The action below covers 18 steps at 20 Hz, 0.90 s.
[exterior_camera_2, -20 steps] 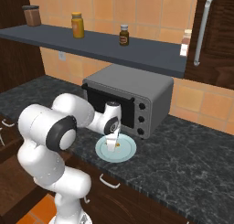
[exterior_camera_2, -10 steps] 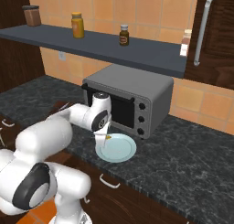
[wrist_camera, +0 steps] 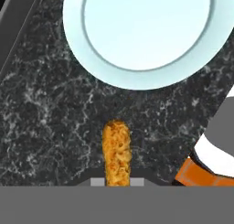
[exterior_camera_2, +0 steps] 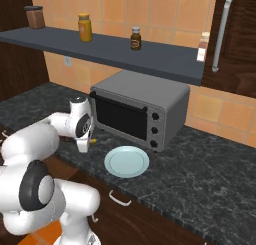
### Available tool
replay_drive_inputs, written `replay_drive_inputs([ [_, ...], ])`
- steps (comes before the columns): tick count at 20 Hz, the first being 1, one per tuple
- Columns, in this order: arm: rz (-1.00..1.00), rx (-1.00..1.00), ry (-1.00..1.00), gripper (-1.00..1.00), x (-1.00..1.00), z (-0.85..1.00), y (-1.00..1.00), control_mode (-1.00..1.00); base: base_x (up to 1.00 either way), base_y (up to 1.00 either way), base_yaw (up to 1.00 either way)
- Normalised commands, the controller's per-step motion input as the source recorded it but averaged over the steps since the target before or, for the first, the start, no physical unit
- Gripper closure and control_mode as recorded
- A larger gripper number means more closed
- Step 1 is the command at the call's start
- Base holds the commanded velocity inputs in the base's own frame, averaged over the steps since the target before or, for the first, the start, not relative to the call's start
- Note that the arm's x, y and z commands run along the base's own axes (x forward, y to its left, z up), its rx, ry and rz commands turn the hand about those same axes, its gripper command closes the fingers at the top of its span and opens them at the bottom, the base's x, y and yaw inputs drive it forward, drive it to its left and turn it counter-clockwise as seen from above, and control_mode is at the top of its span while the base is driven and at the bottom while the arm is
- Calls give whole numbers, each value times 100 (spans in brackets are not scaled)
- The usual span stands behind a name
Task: Pick up the knife from the drawer and place it on the cutting board. Then place the meat from the plate to the cutting board.
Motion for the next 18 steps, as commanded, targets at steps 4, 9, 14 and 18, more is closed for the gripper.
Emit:
replay_drive_inputs([
  [4,1,-4,13,100,65,0,100,-100,0,0,0],
  [9,1,-6,9,100,51,7,100,-100,0,0,0],
  [14,0,-3,1,100,47,0,78,-100,0,0,0],
  [18,0,0,0,100,42,-4,41,-100,0,0,0],
])
